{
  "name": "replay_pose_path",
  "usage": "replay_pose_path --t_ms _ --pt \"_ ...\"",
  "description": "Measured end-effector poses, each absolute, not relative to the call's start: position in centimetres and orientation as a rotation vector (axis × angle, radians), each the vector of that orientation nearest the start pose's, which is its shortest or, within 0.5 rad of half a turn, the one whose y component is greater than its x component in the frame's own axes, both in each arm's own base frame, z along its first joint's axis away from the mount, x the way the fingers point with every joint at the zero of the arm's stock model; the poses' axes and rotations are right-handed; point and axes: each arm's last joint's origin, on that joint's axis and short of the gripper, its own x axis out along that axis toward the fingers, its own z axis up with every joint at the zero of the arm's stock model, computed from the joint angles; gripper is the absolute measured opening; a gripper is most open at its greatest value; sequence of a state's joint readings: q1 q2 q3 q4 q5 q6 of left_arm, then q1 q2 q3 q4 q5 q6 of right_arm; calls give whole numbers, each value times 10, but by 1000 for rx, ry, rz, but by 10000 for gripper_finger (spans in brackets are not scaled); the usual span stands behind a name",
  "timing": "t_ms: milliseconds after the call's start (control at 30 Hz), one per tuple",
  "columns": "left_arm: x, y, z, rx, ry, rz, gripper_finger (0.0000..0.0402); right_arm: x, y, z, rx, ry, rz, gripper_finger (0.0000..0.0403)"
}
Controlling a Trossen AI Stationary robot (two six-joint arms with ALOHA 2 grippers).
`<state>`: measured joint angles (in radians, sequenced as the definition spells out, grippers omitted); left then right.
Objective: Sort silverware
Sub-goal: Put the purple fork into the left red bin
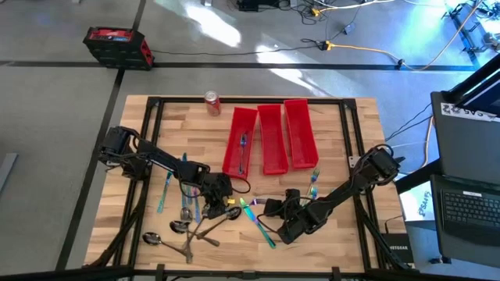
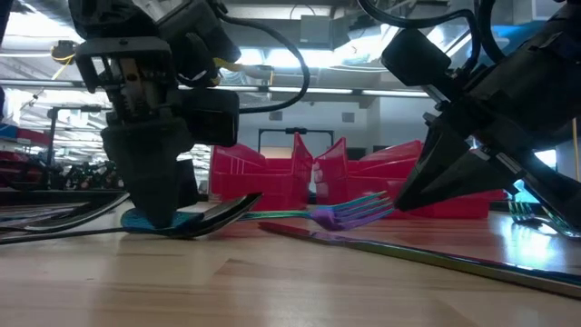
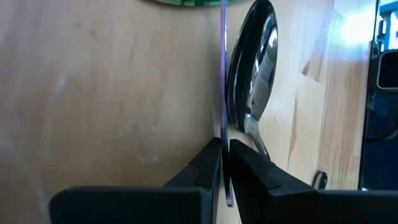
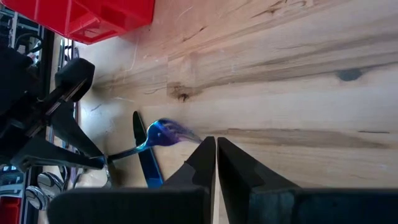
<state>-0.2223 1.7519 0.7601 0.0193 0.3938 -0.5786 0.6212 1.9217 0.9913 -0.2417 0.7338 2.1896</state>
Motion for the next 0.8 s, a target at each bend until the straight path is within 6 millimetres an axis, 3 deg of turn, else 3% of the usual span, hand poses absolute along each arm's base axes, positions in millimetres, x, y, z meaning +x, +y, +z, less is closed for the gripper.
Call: replay_pose_path --t_ms 800 --pt "296 -77 113 -559 1102 -225 1 285 179 108 1244 315 -928 0"
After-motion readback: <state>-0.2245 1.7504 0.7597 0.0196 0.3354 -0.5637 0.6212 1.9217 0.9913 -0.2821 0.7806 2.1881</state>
